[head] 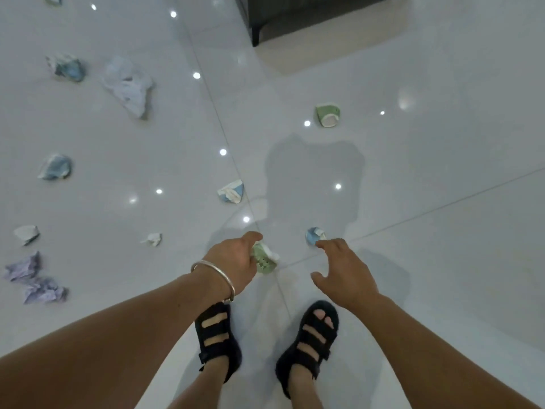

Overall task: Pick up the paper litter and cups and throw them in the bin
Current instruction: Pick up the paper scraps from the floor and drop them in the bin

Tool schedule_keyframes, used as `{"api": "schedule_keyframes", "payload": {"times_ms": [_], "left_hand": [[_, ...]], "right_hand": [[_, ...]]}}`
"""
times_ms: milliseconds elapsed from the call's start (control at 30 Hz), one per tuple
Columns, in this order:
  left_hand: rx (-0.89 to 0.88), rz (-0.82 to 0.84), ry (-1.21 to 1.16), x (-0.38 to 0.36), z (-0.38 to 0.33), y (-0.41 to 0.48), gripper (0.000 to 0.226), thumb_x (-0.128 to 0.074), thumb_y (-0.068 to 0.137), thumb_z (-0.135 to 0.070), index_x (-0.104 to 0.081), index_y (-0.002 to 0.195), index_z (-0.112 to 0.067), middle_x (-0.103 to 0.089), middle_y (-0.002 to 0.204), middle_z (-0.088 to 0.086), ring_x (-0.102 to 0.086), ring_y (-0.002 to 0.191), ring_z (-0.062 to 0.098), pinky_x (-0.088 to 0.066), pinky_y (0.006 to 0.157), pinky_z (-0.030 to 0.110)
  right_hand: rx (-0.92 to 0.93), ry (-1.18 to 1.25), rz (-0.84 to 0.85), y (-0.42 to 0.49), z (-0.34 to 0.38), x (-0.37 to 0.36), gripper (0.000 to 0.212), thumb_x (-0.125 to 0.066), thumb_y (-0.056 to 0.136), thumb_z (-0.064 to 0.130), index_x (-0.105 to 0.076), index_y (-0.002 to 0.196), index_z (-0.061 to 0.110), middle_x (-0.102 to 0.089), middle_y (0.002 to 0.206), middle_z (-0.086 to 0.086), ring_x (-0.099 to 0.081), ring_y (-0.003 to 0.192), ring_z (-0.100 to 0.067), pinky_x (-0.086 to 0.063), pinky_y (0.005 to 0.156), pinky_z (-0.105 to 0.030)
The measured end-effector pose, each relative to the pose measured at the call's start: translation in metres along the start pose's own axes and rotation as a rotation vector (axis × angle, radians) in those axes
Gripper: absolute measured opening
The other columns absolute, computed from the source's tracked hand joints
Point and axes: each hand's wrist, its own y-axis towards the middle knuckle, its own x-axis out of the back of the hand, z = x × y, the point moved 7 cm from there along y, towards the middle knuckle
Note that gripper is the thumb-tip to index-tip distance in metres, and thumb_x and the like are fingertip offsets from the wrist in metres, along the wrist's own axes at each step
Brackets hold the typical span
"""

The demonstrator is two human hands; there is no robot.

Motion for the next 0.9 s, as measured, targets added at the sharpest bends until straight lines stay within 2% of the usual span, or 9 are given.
{"api": "schedule_keyframes", "payload": {"times_ms": [133,267,400,467,567,700,767,900], "left_hand": [[0.097,0.0,-0.006,-0.019,0.037,0.025,0.044,-0.047,0.092,-0.023,-0.044,0.134,-0.035,-0.064,0.106,0.001,-0.054,0.083,0.015,-0.044,0.072,0.023],[0.187,-0.021,-0.061,-0.065,0.074,0.059,0.037,-0.051,0.088,-0.022,-0.047,0.124,-0.028,-0.063,0.095,0.001,-0.053,0.073,0.016,-0.042,0.065,0.025],[0.242,-0.001,-0.132,-0.122,0.102,0.09,0.033,-0.053,0.086,-0.023,-0.048,0.118,-0.025,-0.064,0.095,0.001,-0.056,0.074,0.018,-0.043,0.064,0.027],[0.249,0.01,-0.175,-0.143,0.111,0.1,0.032,-0.054,0.085,-0.024,-0.048,0.116,-0.024,-0.064,0.093,0.001,-0.056,0.073,0.017,-0.042,0.062,0.027],[0.282,-0.013,-0.256,-0.159,0.124,0.104,0.028,-0.055,0.085,-0.026,-0.048,0.112,-0.024,-0.059,0.084,-0.003,-0.055,0.067,0.014,-0.039,0.056,0.026],[0.311,-0.03,-0.294,-0.144,0.136,0.088,0.027,-0.057,0.085,-0.03,-0.05,0.11,-0.023,-0.06,0.088,-0.001,-0.056,0.072,0.018,-0.04,0.058,0.026],[0.344,-0.082,-0.304,-0.12,0.139,0.07,0.026,-0.057,0.085,-0.03,-0.051,0.109,-0.022,-0.061,0.09,0.0,-0.055,0.073,0.018,-0.038,0.058,0.026],[0.403,-0.153,-0.349,-0.054,0.133,0.017,0.021,-0.057,0.086,-0.03,-0.05,0.104,-0.021,-0.056,0.081,-0.003,-0.052,0.067,0.016,-0.034,0.053,0.025]], "right_hand": [[-0.095,-0.092,-0.025,0.05,-0.041,-0.02,0.066,-0.064,0.086,0.032,-0.035,0.145,0.023,-0.038,0.139,-0.003,-0.046,0.116,-0.022,-0.045,0.084,-0.031],[-0.033,-0.242,0.048,0.112,-0.068,-0.062,0.073,-0.067,0.083,0.028,-0.032,0.147,0.025,-0.034,0.142,-0.006,-0.043,0.117,-0.026,-0.047,0.083,-0.036],[-0.008,-0.411,0.145,0.157,-0.089,-0.107,0.076,-0.065,0.084,0.024,-0.024,0.148,0.029,-0.025,0.146,-0.003,-0.04,0.121,-0.027,-0.049,0.083,-0.037],[-0.007,-0.458,0.161,0.169,-0.098,-0.126,0.071,-0.062,0.085,0.018,-0.027,0.146,0.027,-0.026,0.144,-0.005,-0.041,0.119,-0.028,-0.049,0.083,-0.038],[0.011,-0.464,0.123,0.18,-0.1,-0.138,0.055,-0.057,0.086,0.011,-0.038,0.137,0.017,-0.035,0.129,-0.011,-0.044,0.107,-0.031,-0.048,0.075,-0.038],[0.064,-0.401,0.17,0.18,-0.065,-0.134,0.051,-0.064,0.082,0.016,-0.047,0.13,0.009,-0.043,0.118,-0.013,-0.048,0.102,-0.032,-0.043,0.071,-0.034],[0.14,-0.395,0.166,0.169,-0.025,-0.123,0.052,-0.066,0.082,0.019,-0.047,0.13,0.011,-0.044,0.119,-0.011,-0.049,0.102,-0.03,-0.043,0.069,-0.033],[0.285,-0.432,0.152,0.128,0.073,-0.083,0.053,-0.061,0.084,0.024,-0.044,0.134,0.016,-0.043,0.123,-0.006,-0.05,0.102,-0.024,-0.047,0.073,-0.032]]}}
